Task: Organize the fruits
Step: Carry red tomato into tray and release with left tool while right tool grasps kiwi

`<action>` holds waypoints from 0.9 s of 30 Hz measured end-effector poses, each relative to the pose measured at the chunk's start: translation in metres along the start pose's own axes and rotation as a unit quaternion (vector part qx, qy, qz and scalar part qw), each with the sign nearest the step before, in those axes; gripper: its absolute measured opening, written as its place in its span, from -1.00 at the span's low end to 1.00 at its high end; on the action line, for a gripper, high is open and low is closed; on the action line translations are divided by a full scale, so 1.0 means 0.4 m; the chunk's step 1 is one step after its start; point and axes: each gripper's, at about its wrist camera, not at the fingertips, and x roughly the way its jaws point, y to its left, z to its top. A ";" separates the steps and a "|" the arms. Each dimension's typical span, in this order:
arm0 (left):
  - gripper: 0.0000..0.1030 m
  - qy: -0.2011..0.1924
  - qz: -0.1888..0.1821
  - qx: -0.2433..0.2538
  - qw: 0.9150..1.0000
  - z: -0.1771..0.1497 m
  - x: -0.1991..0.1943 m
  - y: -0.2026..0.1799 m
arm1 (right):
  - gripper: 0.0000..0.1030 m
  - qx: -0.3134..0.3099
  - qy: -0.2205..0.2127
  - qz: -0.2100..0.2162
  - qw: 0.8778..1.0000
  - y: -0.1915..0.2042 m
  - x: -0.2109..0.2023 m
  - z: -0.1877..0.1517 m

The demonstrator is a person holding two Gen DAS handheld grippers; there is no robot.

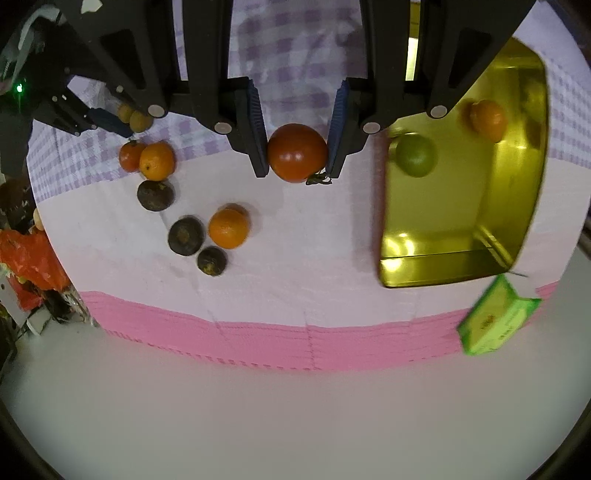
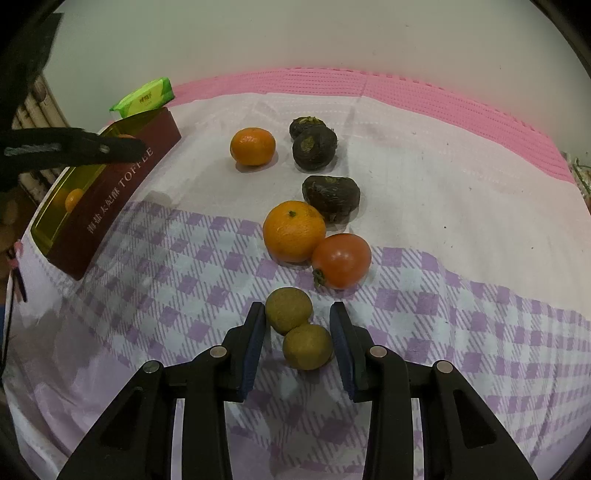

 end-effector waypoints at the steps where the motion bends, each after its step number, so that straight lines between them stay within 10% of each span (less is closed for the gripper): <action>1: -0.46 -0.003 0.004 -0.002 1.000 -0.003 -0.013 0.017 | -0.28 0.000 0.000 -0.001 1.000 0.001 0.000 0.001; 27: -0.46 0.042 0.088 -0.082 0.992 -0.141 -0.012 0.305 | -0.28 -0.006 0.036 -0.022 0.999 0.014 0.011 0.016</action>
